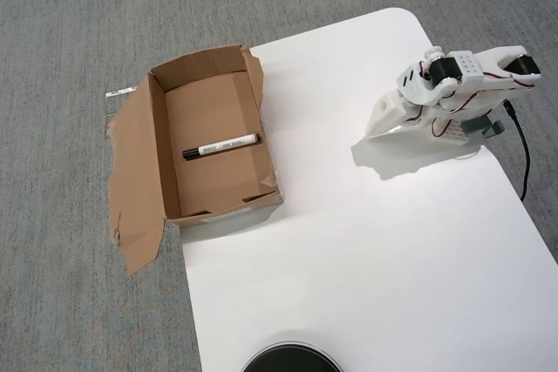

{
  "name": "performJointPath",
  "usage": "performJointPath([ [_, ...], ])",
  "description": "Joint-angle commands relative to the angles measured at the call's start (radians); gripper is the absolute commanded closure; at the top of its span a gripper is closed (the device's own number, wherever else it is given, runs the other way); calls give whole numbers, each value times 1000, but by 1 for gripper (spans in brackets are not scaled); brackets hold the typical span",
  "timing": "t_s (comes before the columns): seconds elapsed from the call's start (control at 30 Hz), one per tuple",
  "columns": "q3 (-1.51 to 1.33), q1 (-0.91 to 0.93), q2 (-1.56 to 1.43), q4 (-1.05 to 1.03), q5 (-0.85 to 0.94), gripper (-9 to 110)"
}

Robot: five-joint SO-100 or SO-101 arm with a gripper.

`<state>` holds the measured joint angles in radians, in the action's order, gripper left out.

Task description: Grasp a pen and put it in the box.

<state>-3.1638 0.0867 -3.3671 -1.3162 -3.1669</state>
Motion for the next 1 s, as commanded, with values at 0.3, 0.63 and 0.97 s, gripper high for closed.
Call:
performJointPath([
  [0.3,-22,1,-61,-29,-4,100],
  [0.63,-22,-1,-58,-29,-8,100],
  [0.97,-22,1,-55,-29,-10,100],
])
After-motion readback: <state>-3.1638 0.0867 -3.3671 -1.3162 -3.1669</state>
